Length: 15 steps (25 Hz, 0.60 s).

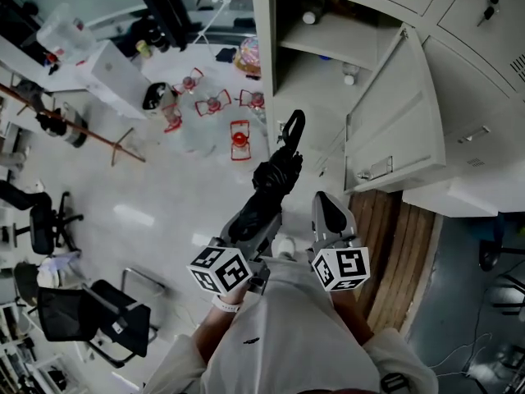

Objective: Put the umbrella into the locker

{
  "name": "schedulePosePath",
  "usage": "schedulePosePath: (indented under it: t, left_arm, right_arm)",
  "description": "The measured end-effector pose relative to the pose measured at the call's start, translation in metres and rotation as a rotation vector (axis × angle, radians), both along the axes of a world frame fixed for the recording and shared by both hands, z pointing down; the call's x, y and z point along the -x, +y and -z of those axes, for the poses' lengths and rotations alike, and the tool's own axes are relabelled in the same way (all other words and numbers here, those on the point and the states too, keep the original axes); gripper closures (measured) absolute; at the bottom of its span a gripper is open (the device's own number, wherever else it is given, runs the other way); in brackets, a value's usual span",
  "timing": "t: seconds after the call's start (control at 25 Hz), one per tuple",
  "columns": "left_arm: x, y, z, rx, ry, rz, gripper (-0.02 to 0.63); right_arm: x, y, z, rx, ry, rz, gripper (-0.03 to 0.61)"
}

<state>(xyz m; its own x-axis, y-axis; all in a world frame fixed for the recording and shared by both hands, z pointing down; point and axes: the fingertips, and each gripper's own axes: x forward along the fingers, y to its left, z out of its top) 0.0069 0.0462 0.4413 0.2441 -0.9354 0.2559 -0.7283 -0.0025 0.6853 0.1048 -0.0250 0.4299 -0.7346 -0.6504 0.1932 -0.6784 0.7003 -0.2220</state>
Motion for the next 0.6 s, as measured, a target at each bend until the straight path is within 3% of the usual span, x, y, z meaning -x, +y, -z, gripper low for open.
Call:
schedulePosePath:
  t: [0.6]
  left_arm:
    - [0.050, -0.114, -0.008, -0.002, 0.013, -0.104, 0.301]
  right_arm:
    - [0.045, -0.113, -0.004, 0.038, 0.036, -0.113, 0.577]
